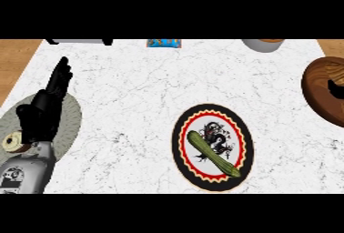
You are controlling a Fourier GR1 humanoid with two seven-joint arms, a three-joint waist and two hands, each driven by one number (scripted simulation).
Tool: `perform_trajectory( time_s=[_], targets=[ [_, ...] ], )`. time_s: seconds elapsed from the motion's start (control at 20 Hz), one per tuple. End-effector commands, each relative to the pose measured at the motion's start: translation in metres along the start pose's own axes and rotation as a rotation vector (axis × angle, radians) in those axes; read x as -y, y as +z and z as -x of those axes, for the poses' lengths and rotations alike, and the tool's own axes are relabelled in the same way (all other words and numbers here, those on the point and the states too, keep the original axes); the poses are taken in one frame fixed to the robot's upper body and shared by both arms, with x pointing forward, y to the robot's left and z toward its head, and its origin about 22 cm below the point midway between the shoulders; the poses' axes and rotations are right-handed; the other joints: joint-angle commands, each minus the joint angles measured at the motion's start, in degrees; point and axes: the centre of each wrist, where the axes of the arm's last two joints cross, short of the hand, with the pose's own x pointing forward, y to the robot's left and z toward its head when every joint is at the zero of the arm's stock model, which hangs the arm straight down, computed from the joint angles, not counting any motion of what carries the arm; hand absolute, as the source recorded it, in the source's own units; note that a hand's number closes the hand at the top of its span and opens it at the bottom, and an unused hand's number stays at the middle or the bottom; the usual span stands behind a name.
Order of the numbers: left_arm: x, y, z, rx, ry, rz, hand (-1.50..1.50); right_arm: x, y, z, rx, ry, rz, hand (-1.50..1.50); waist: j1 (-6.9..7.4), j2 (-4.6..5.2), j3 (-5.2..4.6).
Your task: Pick the croissant from the plate and place it in the bowl
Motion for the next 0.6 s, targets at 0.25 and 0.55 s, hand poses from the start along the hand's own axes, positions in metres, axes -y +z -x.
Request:
perform_trajectory(
  time_s=[0.25,0.55],
  targets=[
    [0.004,-0.001,-0.014,0.035,0.01,0.016,0.0,0.005,-0.013,0.05,-0.148,-0.036,-0.007,1.5,1.84,0.56,0.28],
    [0.015,-0.008,-0.008,0.026,0.029,0.023,0.0,0.0,-0.01,0.056,-0.145,-0.202,-0.115,-1.5,2.02,1.31,0.45]
  ],
)
